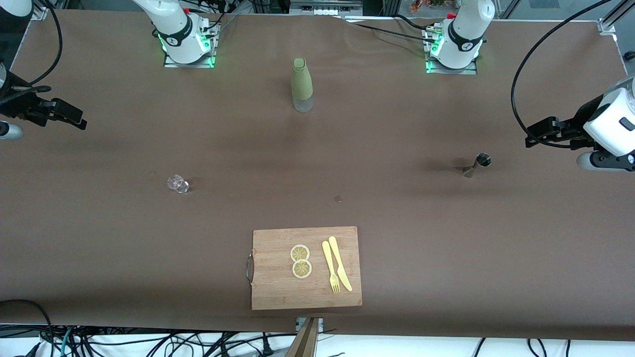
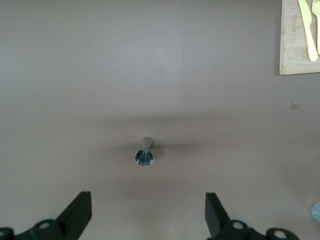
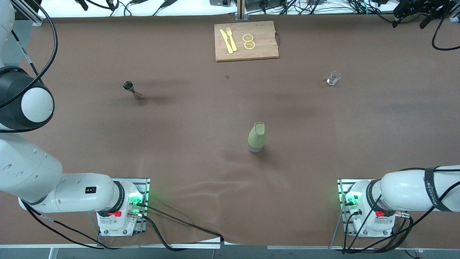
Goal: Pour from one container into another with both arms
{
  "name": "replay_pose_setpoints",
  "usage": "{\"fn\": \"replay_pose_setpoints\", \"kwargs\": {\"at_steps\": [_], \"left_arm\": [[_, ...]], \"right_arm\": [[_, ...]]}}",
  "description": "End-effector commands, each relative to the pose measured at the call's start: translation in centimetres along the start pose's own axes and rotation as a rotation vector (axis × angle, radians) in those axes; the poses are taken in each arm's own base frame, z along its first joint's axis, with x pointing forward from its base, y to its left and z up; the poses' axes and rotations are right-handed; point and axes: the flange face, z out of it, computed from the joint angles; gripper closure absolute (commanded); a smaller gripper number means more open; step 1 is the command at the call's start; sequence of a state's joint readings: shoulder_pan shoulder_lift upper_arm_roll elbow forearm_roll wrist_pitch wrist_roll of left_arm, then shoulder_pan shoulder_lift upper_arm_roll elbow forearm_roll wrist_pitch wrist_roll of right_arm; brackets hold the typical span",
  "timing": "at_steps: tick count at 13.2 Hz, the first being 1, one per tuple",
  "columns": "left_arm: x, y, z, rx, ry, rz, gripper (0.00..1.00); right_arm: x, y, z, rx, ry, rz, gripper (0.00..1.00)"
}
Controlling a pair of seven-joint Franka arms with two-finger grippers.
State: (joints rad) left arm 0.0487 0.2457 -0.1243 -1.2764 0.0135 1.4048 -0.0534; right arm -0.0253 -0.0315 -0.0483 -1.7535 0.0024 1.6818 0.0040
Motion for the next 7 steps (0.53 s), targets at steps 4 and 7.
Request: {"fn": "replay_pose_setpoints", "kwargs": {"at_steps": [4,7], "left_arm": [[0.35,-0.14,-0.55,-0.022,0.004,-0.002,0.00],[0.35,-0.12,-0.55,-0.023,0.004,-0.002,0.00]], "right_arm": [[0.12,0.08,-0.49,0.016,-0.004,0.020,0.00],[0.27,0.08,-0.16,0.015,-0.011,0.022,0.00]]}}
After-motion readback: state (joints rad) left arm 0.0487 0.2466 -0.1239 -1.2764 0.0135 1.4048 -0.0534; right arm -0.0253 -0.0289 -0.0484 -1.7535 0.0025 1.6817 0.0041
